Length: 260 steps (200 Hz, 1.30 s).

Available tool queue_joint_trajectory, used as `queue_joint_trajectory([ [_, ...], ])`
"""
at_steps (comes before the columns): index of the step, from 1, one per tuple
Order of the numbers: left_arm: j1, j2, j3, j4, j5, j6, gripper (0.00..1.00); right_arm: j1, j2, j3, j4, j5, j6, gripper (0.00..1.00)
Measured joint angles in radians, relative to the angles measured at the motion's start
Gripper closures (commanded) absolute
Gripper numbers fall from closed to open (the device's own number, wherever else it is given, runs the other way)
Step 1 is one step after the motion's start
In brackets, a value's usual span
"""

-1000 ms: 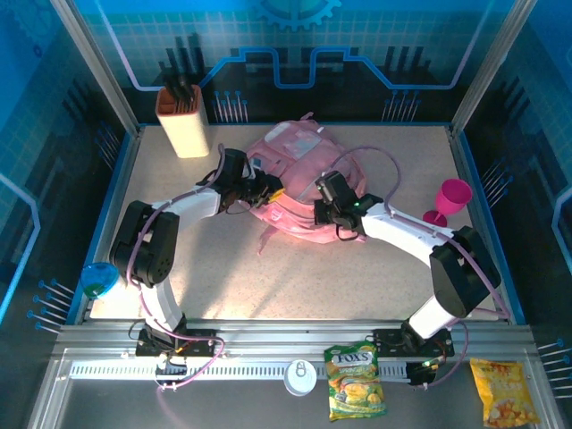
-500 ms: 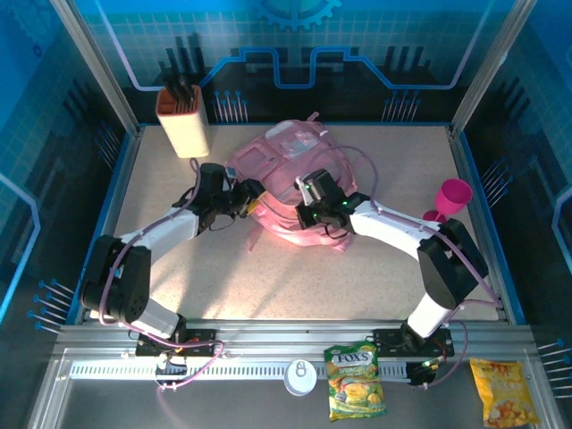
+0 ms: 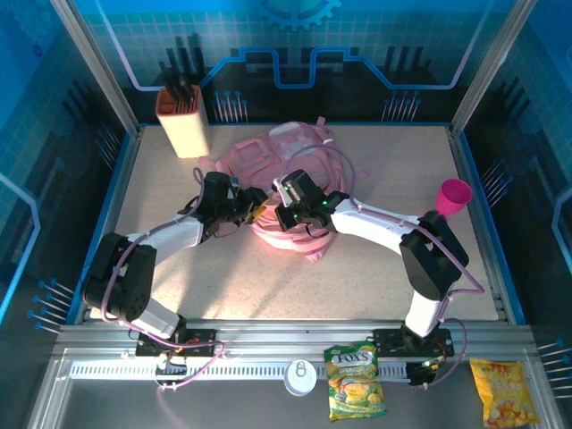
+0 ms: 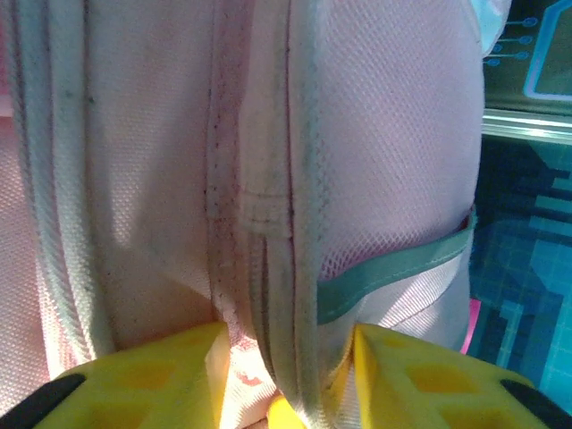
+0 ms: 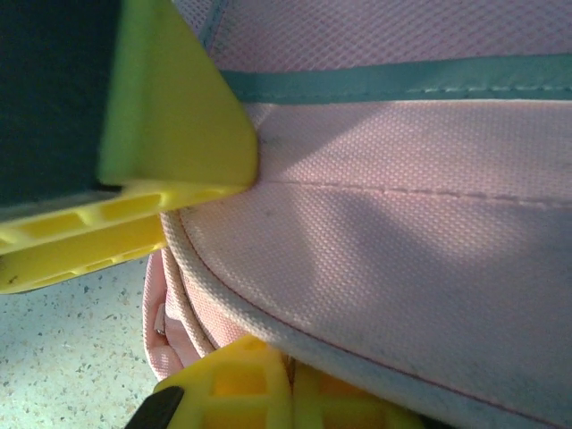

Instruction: Pack the student bag

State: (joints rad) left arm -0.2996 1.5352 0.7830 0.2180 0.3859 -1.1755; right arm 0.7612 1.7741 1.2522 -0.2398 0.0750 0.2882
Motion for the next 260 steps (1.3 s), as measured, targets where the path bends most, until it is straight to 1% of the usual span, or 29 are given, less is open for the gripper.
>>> queue_joint_trajectory([
  [35,0.0,0.027,0.021,0.009,0.01,-0.002,0.8,0.003,0.0,0.0,-0.006,0.04,0.003,1.0],
  [49,0.0,0.034,0.031,0.009,0.012,-0.002,0.85,0.003,0.0,0.0,-0.006,0.055,0.008,0.95],
  [74,-0.001,0.038,0.04,0.008,0.015,-0.002,0.9,0.003,0.0,0.0,-0.006,0.06,0.023,0.78],
  [97,-0.001,0.039,0.04,0.005,0.015,-0.002,0.92,0.003,0.0,0.0,-0.01,0.062,0.045,0.76],
  [118,-0.001,0.039,0.04,0.004,0.016,-0.002,0.94,0.003,0.003,0.001,-0.013,0.076,0.063,0.8],
  [135,-0.001,0.039,0.04,0.004,0.016,-0.001,0.95,0.003,0.009,0.008,-0.018,0.087,0.082,0.88],
  [144,-0.001,0.039,0.04,0.003,0.016,-0.001,0.97,0.003,0.011,0.011,-0.024,0.097,0.087,0.95],
  [152,-0.001,0.039,0.04,0.003,0.016,-0.001,0.98,0.003,0.011,0.011,-0.026,0.105,0.093,0.97],
  [167,-0.001,0.039,0.041,-0.001,0.015,0.001,1.0,0.002,0.011,0.01,-0.028,0.116,0.105,0.99],
  [196,0.002,0.039,0.041,-0.007,0.019,0.015,1.0,-0.014,-0.02,-0.041,-0.003,0.138,0.099,1.0],
  [216,0.008,0.039,0.052,-0.033,0.034,0.051,1.0,-0.063,-0.066,-0.084,-0.007,0.163,0.097,1.0],
  [240,0.015,0.045,0.117,-0.124,0.053,0.122,1.0,-0.145,-0.105,-0.105,-0.031,0.201,0.11,1.0],
  [260,0.018,0.058,0.159,-0.19,0.056,0.179,1.0,-0.186,-0.122,-0.113,-0.056,0.224,0.124,1.0],
])
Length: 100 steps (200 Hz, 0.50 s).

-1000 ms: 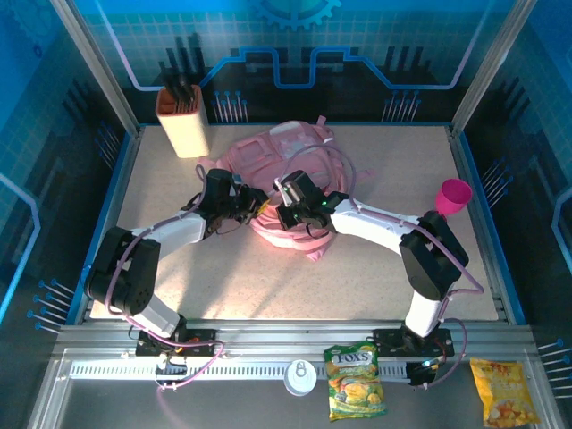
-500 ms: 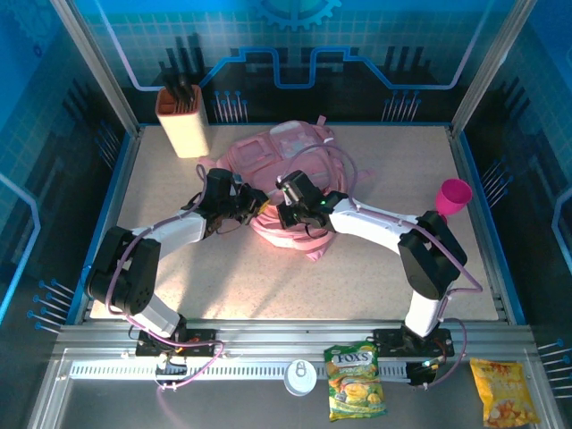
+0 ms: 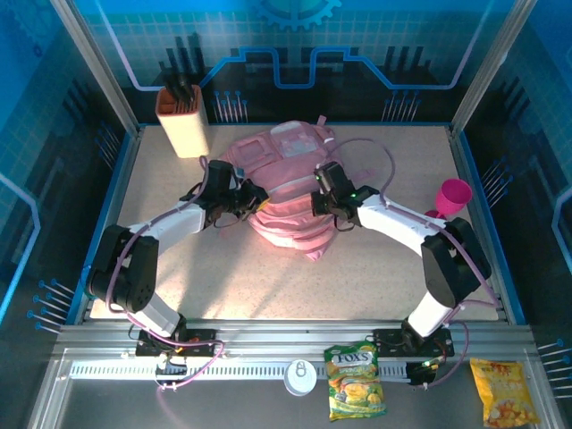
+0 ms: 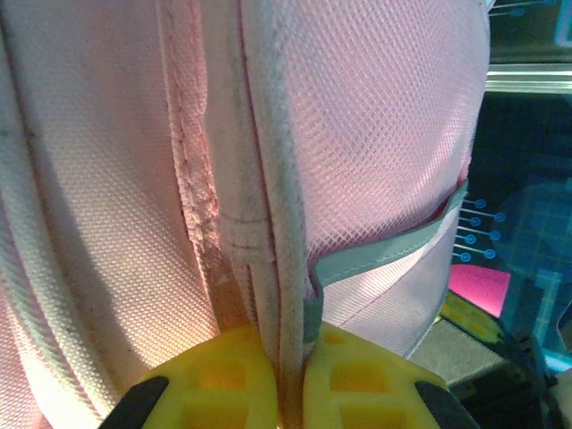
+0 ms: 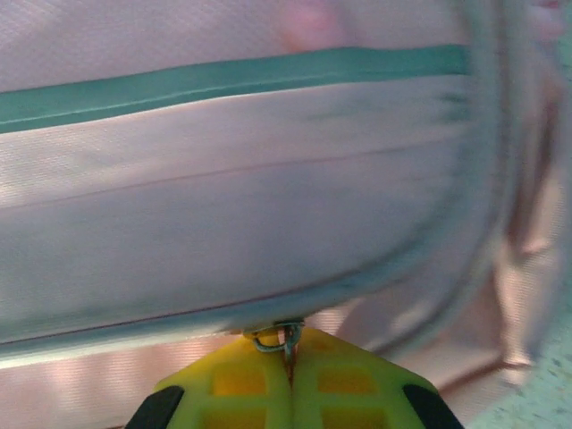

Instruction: Pack the student bag

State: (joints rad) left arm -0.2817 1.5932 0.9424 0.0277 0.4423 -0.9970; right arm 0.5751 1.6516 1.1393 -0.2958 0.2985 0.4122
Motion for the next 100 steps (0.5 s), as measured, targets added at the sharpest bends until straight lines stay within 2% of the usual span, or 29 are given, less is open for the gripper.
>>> queue_joint_trajectory([
  [53,0.032,0.1,0.183,-0.196,0.021,0.172,1.0,-0.003,-0.044,-0.048,-0.002,-0.035,0.014,1.0],
  [100,0.086,0.217,0.379,-0.365,0.038,0.367,1.0,0.046,-0.053,-0.058,0.01,-0.064,-0.009,1.0],
])
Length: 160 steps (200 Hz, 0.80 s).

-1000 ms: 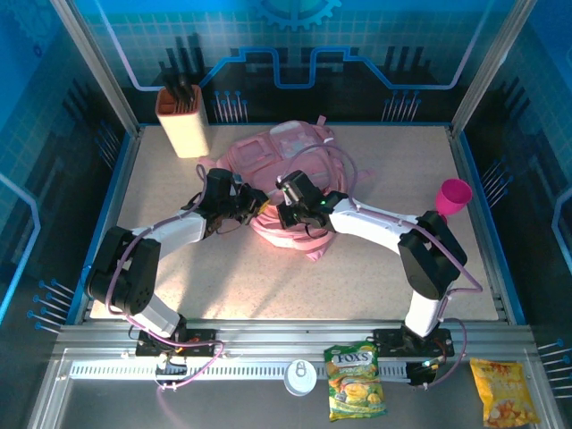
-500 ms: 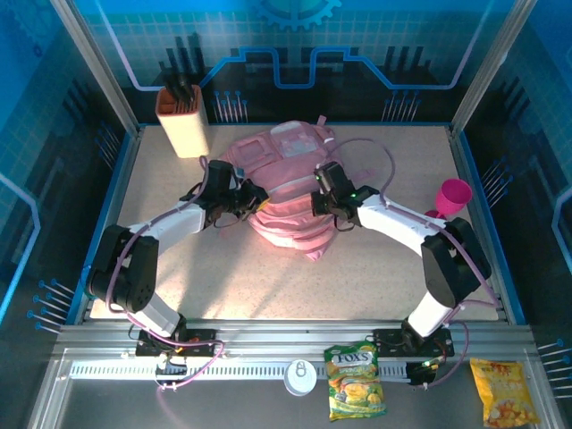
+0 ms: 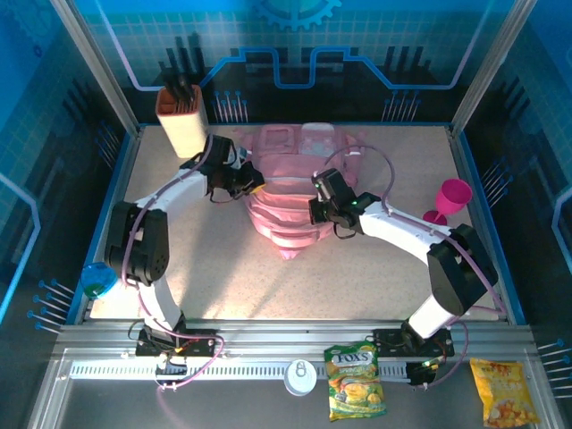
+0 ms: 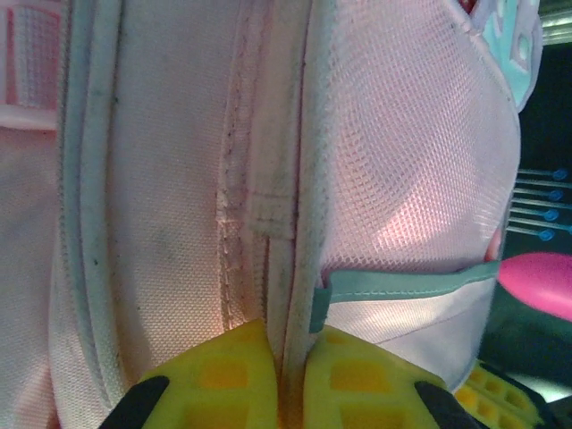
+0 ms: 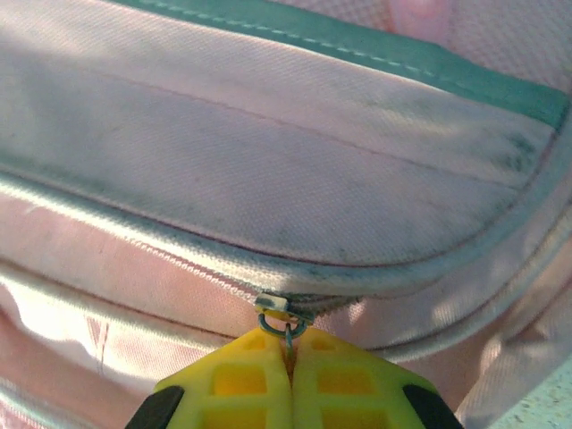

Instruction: Pack the student bag

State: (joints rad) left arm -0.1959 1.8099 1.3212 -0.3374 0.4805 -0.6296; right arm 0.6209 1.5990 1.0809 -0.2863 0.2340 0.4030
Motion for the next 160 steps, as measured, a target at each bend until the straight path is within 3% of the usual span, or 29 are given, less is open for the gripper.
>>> queue_joint_trajectory([
  [62,0.02,0.032,0.08,-0.137,0.007,0.178,1.0,-0.089,0.001,0.009,-0.044,-0.082,-0.181,1.0],
  [101,0.024,0.067,0.13,-0.204,0.014,0.268,1.0,-0.132,0.006,0.048,-0.088,-0.085,-0.281,0.93],
  [160,0.026,0.074,0.138,-0.222,0.015,0.367,1.0,-0.206,0.078,0.137,-0.126,-0.105,-0.326,0.9],
])
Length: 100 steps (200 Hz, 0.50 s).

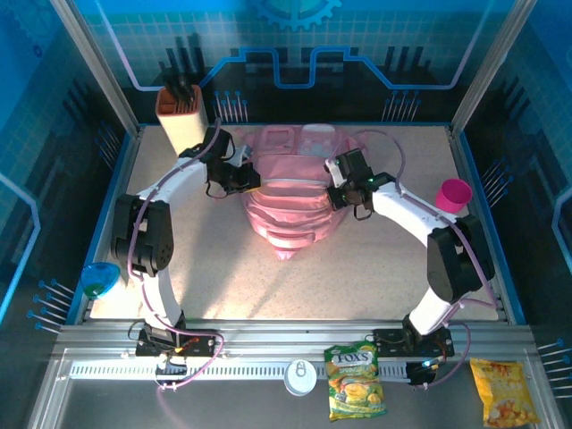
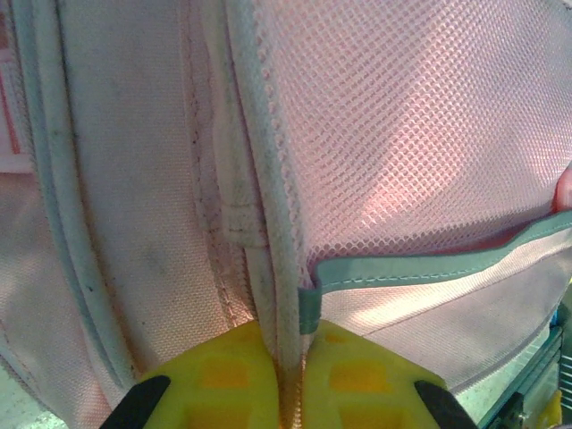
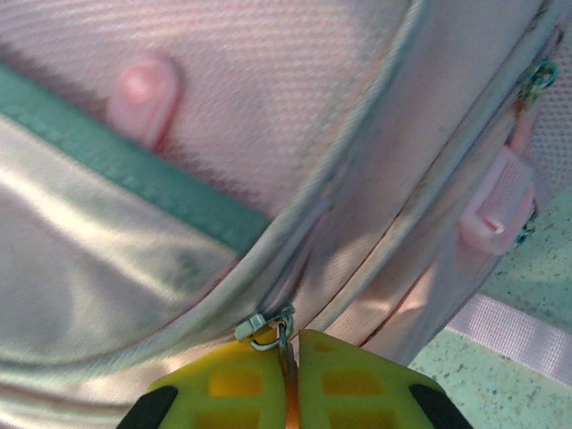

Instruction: Pack the student bag

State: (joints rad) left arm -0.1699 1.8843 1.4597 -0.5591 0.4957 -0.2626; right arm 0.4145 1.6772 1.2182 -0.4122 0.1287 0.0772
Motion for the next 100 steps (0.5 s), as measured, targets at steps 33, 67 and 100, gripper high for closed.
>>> queue_joint_trajectory([
  [33,0.002,0.003,0.008,-0.005,0.003,0.038,1.0,-0.034,0.036,0.048,-0.017,-0.04,0.009,0.82],
  [67,0.006,0.006,0.008,-0.005,0.011,0.054,0.9,-0.067,0.049,0.074,-0.035,-0.073,0.071,0.74],
  [100,0.008,-0.008,0.0,-0.001,0.003,0.047,0.71,-0.089,0.019,0.068,-0.042,-0.076,0.132,0.61],
])
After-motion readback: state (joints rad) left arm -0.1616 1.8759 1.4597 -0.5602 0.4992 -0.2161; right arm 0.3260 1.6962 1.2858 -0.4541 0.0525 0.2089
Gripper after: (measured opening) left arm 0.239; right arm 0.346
